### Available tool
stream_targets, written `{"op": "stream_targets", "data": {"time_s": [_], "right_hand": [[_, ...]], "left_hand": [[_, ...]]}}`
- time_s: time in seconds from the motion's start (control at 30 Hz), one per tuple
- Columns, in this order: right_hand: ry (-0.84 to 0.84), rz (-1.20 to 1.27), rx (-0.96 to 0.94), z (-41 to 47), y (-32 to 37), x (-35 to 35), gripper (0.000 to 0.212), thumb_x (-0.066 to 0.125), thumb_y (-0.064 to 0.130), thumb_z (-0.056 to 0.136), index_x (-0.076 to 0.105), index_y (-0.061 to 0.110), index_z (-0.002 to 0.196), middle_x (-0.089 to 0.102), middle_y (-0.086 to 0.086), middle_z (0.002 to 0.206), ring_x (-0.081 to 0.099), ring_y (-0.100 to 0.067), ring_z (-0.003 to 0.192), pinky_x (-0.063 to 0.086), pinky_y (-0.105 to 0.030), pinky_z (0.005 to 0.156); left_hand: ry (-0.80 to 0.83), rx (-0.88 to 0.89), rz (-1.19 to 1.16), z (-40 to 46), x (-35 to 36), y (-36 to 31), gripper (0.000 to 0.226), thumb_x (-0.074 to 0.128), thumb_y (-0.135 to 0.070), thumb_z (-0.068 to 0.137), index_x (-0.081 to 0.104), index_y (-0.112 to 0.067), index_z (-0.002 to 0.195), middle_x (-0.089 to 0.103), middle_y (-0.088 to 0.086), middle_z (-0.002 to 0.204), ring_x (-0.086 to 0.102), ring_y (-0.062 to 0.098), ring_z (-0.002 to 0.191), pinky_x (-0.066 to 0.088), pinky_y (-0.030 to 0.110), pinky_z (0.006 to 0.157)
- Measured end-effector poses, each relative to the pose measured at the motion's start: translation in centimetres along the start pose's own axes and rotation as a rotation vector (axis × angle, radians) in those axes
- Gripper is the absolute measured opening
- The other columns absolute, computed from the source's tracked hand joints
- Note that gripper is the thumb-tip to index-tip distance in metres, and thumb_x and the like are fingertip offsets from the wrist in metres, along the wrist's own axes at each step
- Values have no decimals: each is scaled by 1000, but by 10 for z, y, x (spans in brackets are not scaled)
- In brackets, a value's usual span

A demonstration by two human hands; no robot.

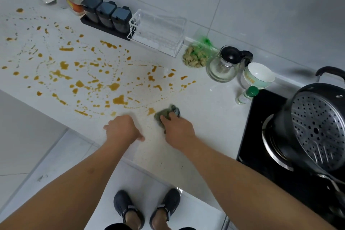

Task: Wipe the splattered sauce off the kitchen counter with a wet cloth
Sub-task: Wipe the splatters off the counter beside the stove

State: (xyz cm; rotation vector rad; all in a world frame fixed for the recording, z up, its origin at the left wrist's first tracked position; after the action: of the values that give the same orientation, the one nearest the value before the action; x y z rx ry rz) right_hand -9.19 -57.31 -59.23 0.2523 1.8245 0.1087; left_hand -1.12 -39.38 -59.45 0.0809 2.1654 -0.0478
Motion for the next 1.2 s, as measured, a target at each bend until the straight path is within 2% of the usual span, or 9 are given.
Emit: {"op": "stream_targets", "data": {"time_s": [0.17, 0.27, 0.37, 0.53, 0.7, 0.83, 0.97, 1.07, 1.2], "right_hand": [[-221, 457, 272, -9, -81, -48, 33, 56, 25, 92, 70, 33, 120, 51, 3, 121, 54, -14, 102, 43, -22, 97], [-251, 396, 556, -16, -156, -65, 40, 49, 23, 89, 63, 24, 127, 52, -13, 128, 58, -33, 107, 50, -39, 97], [-75, 279, 752, -27, -192, -45, 46, 45, 22, 93, 45, 24, 138, 35, -20, 140, 41, -44, 121, 40, -48, 105], [-96, 132, 609, -17, -120, -11, 54, 43, 33, 98, 37, 18, 149, 20, -25, 159, 41, -45, 127, 42, -46, 104], [-70, 14, 165, -13, 21, 17, 57, 46, 26, 95, 36, 5, 148, 43, -28, 143, 51, -40, 117, 50, -44, 96], [-32, -14, -26, -18, 30, 13, 45, 56, 25, 89, 51, 14, 133, 55, -17, 128, 55, -37, 110, 49, -44, 92], [-133, -5, 321, -30, -83, -4, 44, 56, 27, 88, 57, 14, 130, 57, -18, 125, 57, -40, 101, 49, -43, 83], [-145, 44, 707, -56, -175, -17, 49, 50, 35, 93, 48, 12, 136, 48, -21, 136, 51, -45, 111, 46, -47, 93], [-126, 66, 823, -57, -154, -13, 57, 40, 36, 101, 35, 6, 148, 33, -25, 153, 44, -44, 126, 43, -47, 101]], "left_hand": [[13, 4, -11, 0, 0, 0, 67, 96, -57, 53, 60, -17, 93, 67, 6, 92, 68, 32, 97, 55, 53, 96], [20, 0, -12, 1, 1, 0, 67, 96, -59, 52, 62, -17, 92, 67, 6, 90, 68, 32, 96, 54, 53, 96], [23, -1, -13, 1, 0, 1, 64, 96, -58, 54, 60, -17, 89, 66, 5, 88, 68, 32, 96, 54, 53, 97], [16, 15, -14, -3, -2, 0, 62, 96, -55, 57, 51, -18, 78, 63, 5, 84, 67, 32, 95, 53, 54, 98], [1, 15, -4, -4, -1, 1, 66, 96, -59, 56, 51, -17, 81, 63, 5, 86, 66, 33, 95, 54, 53, 96], [1, 10, -15, -3, 0, 1, 65, 96, -59, 54, 53, -16, 77, 63, 6, 85, 66, 34, 95, 54, 53, 96], [15, 31, -18, -6, -2, 0, 64, 95, -57, 58, 53, -16, 83, 64, 7, 91, 66, 34, 99, 53, 53, 98], [18, 34, -22, -6, -4, -1, 64, 96, -57, 57, 57, -16, 88, 66, 8, 94, 66, 34, 100, 53, 53, 98], [31, 39, -16, -5, -5, -2, 64, 97, -56, 56, 56, -17, 87, 64, 5, 88, 67, 33, 97, 54, 55, 97]]}}
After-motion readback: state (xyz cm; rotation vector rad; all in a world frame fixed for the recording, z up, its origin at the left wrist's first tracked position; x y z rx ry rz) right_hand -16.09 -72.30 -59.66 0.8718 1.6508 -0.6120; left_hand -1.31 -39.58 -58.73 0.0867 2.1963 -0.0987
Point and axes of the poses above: each hand's wrist, its own z-axis towards the middle knuckle, its own x-axis out of the palm, y = z × x, the point moved 7 cm from there along z, towards the middle knuckle
